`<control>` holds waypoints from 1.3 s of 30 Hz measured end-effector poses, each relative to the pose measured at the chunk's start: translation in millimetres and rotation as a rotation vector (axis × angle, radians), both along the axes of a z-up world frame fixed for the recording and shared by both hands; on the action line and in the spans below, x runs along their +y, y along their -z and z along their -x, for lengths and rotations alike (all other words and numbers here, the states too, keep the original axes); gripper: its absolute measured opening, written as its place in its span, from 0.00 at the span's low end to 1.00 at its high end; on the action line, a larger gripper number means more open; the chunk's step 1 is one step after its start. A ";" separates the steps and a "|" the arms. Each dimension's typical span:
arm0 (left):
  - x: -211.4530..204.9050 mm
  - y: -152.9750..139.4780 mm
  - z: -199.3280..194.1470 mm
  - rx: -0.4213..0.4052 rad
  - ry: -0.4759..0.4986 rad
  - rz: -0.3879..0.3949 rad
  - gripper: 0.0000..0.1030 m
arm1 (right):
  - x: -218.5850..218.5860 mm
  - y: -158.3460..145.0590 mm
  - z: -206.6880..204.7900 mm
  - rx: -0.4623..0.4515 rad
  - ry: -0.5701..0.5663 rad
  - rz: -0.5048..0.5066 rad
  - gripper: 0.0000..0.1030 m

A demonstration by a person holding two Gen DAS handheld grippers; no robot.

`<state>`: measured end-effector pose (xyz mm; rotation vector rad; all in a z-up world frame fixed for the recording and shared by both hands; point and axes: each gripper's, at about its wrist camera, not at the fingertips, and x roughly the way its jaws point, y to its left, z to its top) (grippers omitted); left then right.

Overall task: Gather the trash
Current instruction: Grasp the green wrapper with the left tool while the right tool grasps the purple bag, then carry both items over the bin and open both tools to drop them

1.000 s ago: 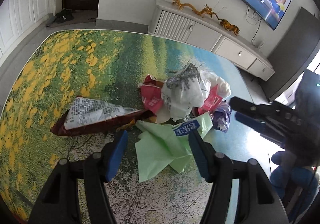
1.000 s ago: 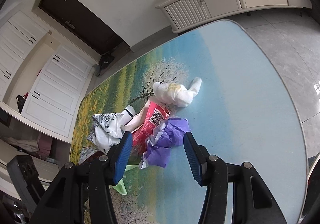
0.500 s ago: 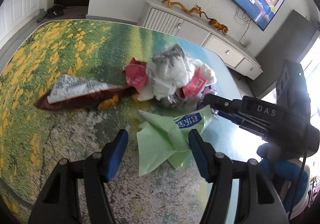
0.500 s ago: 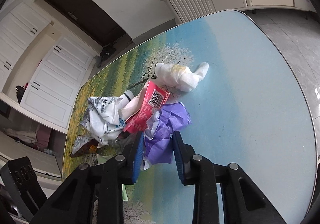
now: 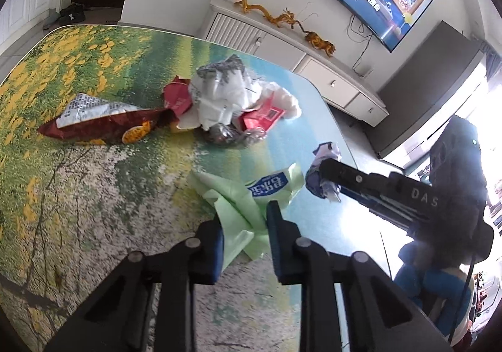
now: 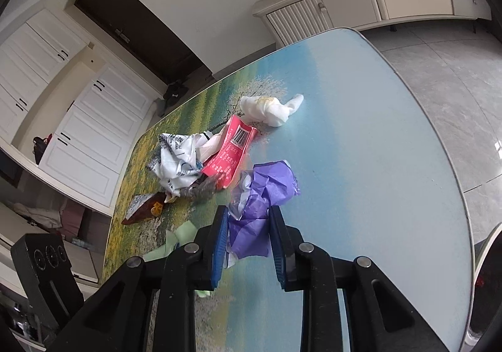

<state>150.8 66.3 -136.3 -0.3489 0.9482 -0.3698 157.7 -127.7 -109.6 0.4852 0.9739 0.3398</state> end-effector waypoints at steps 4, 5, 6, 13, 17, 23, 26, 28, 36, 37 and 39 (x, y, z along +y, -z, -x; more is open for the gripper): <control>-2.6 -7.1 8.8 -0.015 -0.003 0.003 0.17 | -5.8 -7.7 14.9 -0.018 0.010 0.006 0.24; -3.1 -9.0 11.1 -0.019 -0.004 0.003 0.16 | -6.6 -9.3 19.2 -0.023 0.014 0.007 0.24; -3.3 -10.6 12.9 -0.022 -0.005 0.006 0.16 | -9.0 -11.4 24.1 -0.030 0.018 0.007 0.24; -1.3 -25.0 25.7 -0.053 -0.008 0.024 0.14 | -22.3 -24.6 48.4 -0.060 0.046 -0.002 0.24; 0.5 -35.2 33.0 -0.077 -0.009 0.032 0.13 | -25.9 -31.0 59.5 -0.075 0.059 -0.007 0.24; 1.5 -50.0 40.0 -0.099 -0.017 0.044 0.13 | -35.0 -39.6 72.7 -0.101 0.074 -0.008 0.24; 0.3 -57.8 44.3 -0.112 -0.018 0.046 0.13 | -41.6 -44.5 79.2 -0.117 0.087 -0.017 0.24; -1.5 -63.3 46.9 -0.122 -0.016 0.047 0.13 | -46.9 -48.3 83.9 -0.130 0.098 -0.021 0.24; -16.1 -86.6 53.8 -0.159 0.014 0.069 0.13 | -76.2 -68.7 108.0 -0.198 0.162 -0.024 0.24; -19.4 -89.8 54.3 -0.163 0.021 0.073 0.13 | -81.0 -70.7 110.5 -0.205 0.171 -0.025 0.24; -27.8 -95.1 54.9 -0.170 0.036 0.078 0.13 | -90.9 -74.3 115.8 -0.219 0.192 -0.027 0.24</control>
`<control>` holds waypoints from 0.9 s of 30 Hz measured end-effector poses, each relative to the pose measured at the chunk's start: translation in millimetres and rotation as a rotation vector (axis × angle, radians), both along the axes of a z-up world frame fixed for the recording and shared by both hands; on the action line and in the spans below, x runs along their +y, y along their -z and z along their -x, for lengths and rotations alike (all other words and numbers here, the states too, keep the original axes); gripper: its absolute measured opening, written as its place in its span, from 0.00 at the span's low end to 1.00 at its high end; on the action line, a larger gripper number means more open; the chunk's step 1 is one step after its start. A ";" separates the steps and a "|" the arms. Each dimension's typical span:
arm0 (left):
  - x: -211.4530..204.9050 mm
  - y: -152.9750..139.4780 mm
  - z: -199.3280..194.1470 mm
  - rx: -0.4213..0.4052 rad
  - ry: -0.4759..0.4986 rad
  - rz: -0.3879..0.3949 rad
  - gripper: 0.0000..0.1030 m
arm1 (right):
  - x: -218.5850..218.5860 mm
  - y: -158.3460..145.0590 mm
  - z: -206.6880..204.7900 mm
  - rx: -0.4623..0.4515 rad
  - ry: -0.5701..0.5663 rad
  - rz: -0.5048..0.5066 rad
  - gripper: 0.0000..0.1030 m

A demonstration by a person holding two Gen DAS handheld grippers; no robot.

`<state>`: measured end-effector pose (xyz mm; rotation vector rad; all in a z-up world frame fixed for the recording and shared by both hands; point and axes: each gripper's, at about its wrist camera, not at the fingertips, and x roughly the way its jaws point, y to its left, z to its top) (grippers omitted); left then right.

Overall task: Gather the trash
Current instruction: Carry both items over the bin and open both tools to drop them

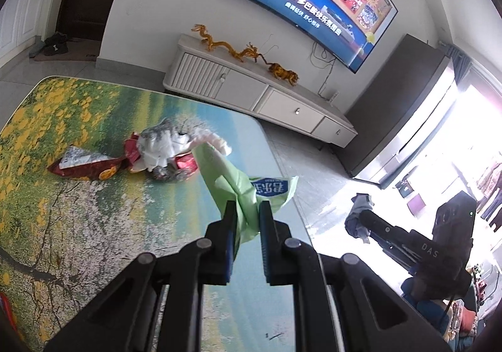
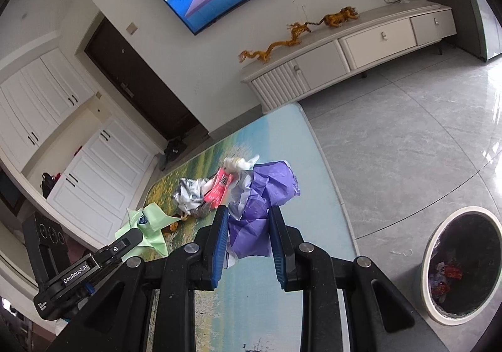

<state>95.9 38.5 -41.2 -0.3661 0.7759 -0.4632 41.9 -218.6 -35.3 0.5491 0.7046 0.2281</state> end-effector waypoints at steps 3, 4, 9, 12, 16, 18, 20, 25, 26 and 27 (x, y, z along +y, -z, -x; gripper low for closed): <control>-11.8 -5.9 -0.7 -0.007 0.027 0.006 0.13 | -16.1 -3.9 7.5 -0.015 0.038 -0.004 0.24; -17.5 -8.6 -0.2 -0.010 0.036 0.006 0.13 | -22.5 -4.3 10.1 -0.019 0.053 -0.007 0.24; -48.3 -16.9 -2.4 -0.021 0.092 -0.006 0.13 | -58.0 -2.5 24.3 -0.025 0.137 -0.021 0.24; -72.0 -20.4 -3.1 -0.026 0.134 -0.019 0.13 | -78.0 0.7 32.4 -0.021 0.189 -0.023 0.24; -107.7 -21.7 -4.6 -0.029 0.200 -0.048 0.13 | -105.7 9.0 45.8 -0.007 0.261 -0.029 0.24; -126.4 -20.4 -4.6 -0.028 0.236 -0.063 0.13 | -120.4 13.9 50.5 0.005 0.294 -0.031 0.24; -146.9 -17.9 -4.1 -0.027 0.276 -0.084 0.13 | -132.0 20.4 56.2 0.022 0.329 -0.035 0.24; -202.2 -4.9 -1.2 -0.014 0.378 -0.137 0.13 | -163.8 43.5 66.7 0.080 0.405 -0.052 0.24; -215.0 -0.3 -0.6 -0.009 0.399 -0.150 0.13 | -169.7 49.5 68.0 0.096 0.417 -0.056 0.24; -226.4 3.8 -0.5 -0.003 0.419 -0.161 0.13 | -174.9 55.6 69.1 0.112 0.428 -0.061 0.24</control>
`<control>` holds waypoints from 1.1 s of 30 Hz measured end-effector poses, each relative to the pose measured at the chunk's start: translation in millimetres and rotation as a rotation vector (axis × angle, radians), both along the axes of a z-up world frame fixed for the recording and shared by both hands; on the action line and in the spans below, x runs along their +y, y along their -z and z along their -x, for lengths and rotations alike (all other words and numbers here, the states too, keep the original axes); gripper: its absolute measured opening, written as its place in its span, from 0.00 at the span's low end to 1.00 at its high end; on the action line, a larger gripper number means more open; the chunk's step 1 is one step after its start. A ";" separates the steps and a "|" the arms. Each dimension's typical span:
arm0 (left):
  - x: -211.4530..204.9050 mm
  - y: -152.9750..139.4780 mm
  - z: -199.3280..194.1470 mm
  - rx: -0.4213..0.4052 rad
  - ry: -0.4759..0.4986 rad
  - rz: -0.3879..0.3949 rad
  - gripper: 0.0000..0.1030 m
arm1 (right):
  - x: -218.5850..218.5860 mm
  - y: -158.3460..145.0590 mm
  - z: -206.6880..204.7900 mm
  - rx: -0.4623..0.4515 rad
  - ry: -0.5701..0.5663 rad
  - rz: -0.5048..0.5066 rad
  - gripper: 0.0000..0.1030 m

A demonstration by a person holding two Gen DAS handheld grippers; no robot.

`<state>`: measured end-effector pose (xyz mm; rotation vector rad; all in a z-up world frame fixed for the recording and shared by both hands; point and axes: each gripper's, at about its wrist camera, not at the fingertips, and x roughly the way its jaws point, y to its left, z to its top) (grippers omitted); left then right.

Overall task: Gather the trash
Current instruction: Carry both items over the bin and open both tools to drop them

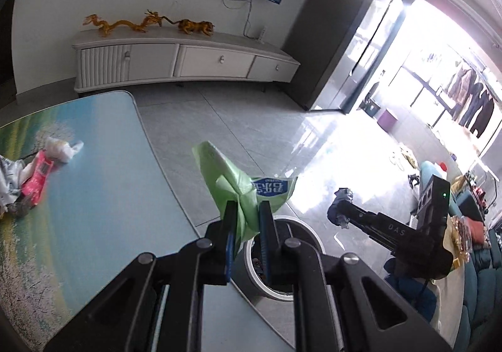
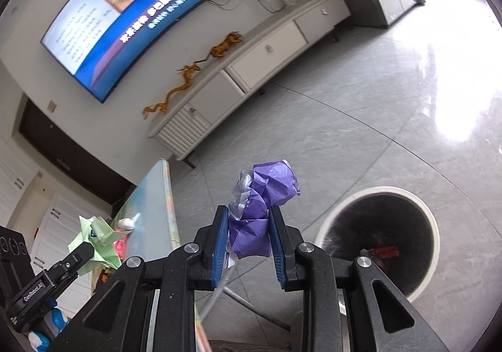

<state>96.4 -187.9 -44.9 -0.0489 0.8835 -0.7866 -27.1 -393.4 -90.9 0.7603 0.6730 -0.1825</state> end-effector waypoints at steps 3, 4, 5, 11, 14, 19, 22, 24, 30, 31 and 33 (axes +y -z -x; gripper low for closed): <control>-32.2 14.0 0.7 0.019 0.054 -0.035 0.13 | -13.4 17.5 2.6 0.045 0.031 -0.021 0.24; -42.2 18.8 1.2 0.028 0.071 -0.044 0.13 | -17.3 22.4 3.6 0.058 0.041 -0.027 0.24; -53.5 24.5 1.4 0.039 0.090 -0.054 0.13 | -21.9 29.6 4.4 0.076 0.054 -0.035 0.24; -106.7 58.5 0.4 0.098 0.170 -0.105 0.13 | -43.9 69.3 15.7 0.164 0.119 -0.085 0.25; -130.4 76.1 -2.7 0.129 0.205 -0.124 0.15 | -53.2 86.4 18.9 0.208 0.146 -0.102 0.26; -163.3 101.3 -6.9 0.199 0.262 -0.128 0.17 | -63.5 109.4 20.3 0.286 0.187 -0.105 0.28; -179.2 115.6 -10.3 0.255 0.289 -0.125 0.18 | -68.7 117.8 19.4 0.322 0.205 -0.100 0.31; -194.3 125.8 -11.5 0.289 0.301 -0.125 0.24 | -68.9 121.3 20.1 0.341 0.215 -0.093 0.33; -208.2 149.1 -18.4 0.362 0.322 -0.125 0.31 | -72.2 128.2 23.1 0.368 0.233 -0.084 0.36; -207.5 149.9 -18.0 0.361 0.324 -0.127 0.31 | -73.6 128.6 23.1 0.370 0.235 -0.083 0.37; -206.6 147.4 -17.8 0.347 0.327 -0.128 0.31 | -73.7 128.1 22.5 0.370 0.240 -0.081 0.37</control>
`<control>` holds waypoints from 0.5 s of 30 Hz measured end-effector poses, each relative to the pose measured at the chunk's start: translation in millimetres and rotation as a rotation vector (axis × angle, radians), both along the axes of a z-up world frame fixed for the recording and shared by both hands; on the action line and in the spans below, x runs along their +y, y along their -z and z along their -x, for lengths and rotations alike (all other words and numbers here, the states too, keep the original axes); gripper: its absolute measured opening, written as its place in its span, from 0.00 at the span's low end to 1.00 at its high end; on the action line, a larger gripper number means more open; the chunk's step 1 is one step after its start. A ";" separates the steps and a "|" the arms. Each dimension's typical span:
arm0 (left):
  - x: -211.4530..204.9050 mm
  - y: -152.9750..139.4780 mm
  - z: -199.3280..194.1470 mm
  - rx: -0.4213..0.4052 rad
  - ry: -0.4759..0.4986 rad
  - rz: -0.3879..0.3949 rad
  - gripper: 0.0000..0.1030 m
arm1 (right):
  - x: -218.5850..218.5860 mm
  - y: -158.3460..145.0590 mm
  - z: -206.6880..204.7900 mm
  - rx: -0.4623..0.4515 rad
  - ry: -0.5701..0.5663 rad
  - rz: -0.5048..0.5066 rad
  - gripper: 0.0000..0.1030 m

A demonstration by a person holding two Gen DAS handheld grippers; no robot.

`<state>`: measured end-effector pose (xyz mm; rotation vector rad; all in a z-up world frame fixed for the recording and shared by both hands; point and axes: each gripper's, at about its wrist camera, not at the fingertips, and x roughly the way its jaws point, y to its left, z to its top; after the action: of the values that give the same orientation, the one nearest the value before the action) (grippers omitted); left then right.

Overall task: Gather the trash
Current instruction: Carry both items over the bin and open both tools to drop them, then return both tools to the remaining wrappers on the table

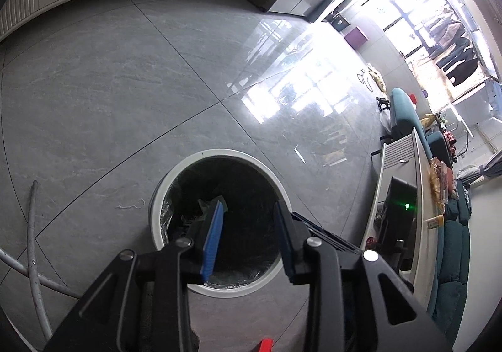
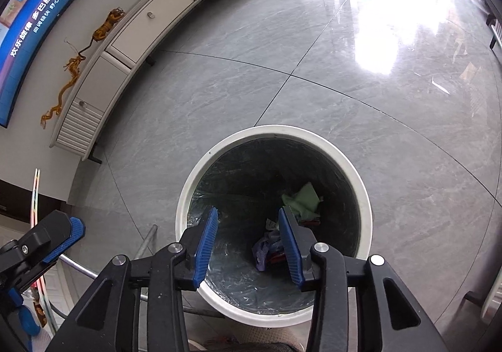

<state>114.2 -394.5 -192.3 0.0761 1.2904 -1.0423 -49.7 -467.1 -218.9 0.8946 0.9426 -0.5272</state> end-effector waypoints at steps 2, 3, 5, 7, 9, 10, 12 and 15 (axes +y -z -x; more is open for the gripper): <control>1.9 -4.6 0.5 -0.019 -0.002 0.006 0.32 | 0.5 -1.3 -2.1 -0.001 0.001 0.003 0.38; 6.3 -9.2 0.2 -0.032 -0.005 0.010 0.33 | 1.4 -2.9 -2.6 -0.003 0.001 0.003 0.38; 11.6 -18.3 1.0 -0.065 -0.019 0.017 0.43 | 3.3 -6.2 -3.3 -0.011 0.002 0.006 0.39; 18.5 -26.4 0.9 -0.094 -0.033 0.024 0.44 | 5.0 -12.0 -3.7 -0.021 0.002 0.015 0.40; 26.2 -35.1 0.5 -0.120 -0.048 0.030 0.44 | 6.2 -19.3 -3.7 -0.033 0.000 0.026 0.40; 31.1 -39.4 0.0 -0.132 -0.056 0.032 0.44 | 7.7 -23.2 -4.1 -0.038 -0.001 0.031 0.40; 43.3 -48.2 -1.5 -0.158 -0.077 0.035 0.44 | 10.7 -32.4 -4.1 -0.052 -0.006 0.044 0.41; 65.4 -63.4 -2.9 -0.210 -0.119 0.038 0.44 | 16.9 -47.1 -5.4 -0.078 -0.018 0.061 0.42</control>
<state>117.1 -329.1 -128.9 0.0771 1.0720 -0.9308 -44.3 -450.3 -171.8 0.8449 0.8585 -0.5001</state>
